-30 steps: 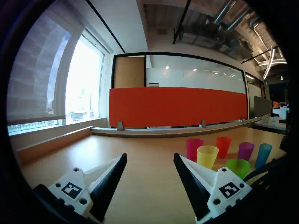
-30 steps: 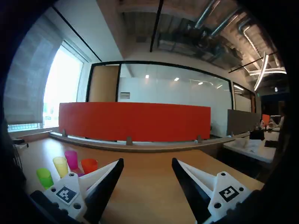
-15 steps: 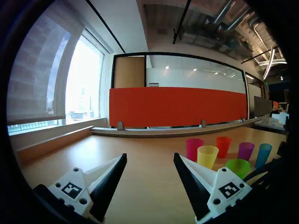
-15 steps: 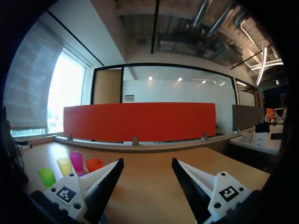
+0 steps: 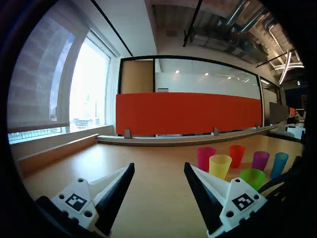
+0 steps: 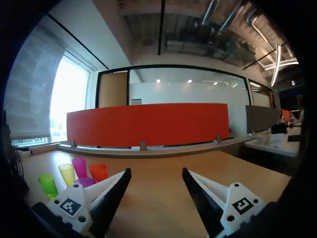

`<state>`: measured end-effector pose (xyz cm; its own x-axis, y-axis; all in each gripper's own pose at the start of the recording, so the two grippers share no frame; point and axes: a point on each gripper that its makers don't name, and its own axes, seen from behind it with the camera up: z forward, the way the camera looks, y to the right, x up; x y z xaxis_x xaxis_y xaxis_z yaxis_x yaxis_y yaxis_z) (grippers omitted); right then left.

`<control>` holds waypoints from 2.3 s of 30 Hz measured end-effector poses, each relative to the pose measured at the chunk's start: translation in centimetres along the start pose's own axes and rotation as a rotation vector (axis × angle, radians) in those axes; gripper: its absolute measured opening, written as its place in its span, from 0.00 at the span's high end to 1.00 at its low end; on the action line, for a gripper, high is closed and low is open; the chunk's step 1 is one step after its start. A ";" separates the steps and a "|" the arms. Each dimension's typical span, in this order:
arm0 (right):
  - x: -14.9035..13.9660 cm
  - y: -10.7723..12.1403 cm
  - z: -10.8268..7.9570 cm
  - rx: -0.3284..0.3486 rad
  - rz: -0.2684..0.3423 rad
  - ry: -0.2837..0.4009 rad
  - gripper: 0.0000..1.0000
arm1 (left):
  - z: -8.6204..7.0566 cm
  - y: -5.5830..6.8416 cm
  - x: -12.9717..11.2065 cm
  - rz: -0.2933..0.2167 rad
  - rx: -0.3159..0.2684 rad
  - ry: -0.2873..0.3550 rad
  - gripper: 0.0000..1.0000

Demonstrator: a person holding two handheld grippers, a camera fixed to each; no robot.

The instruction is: Pour water

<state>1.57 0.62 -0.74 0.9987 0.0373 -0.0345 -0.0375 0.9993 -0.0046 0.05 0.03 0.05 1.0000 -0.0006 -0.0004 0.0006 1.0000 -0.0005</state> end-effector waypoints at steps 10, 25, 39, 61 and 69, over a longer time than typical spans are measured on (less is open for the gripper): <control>-1.2 0.2 0.4 -0.005 0.015 -0.017 0.00 | 0.0 0.0 0.0 0.000 0.000 0.000 0.07; -1.7 -0.5 0.8 0.003 -0.031 -0.034 0.00 | 0.0 0.0 0.0 0.000 0.000 0.000 0.08; -1.5 -0.7 0.8 0.006 -0.038 -0.034 0.00 | 0.0 0.0 0.0 0.000 0.000 0.000 0.08; -1.6 -0.6 0.7 0.010 -0.037 -0.035 0.00 | 0.0 0.0 0.0 0.000 0.000 0.000 0.08; -1.5 -0.6 0.6 0.009 -0.037 -0.035 0.00 | 0.0 0.0 0.0 0.000 0.000 0.000 0.07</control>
<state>0.06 -0.03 -0.07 1.0000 0.0000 0.0007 0.0000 1.0000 0.0042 0.03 0.06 0.02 1.0000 -0.0007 -0.0002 0.0007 1.0000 -0.0005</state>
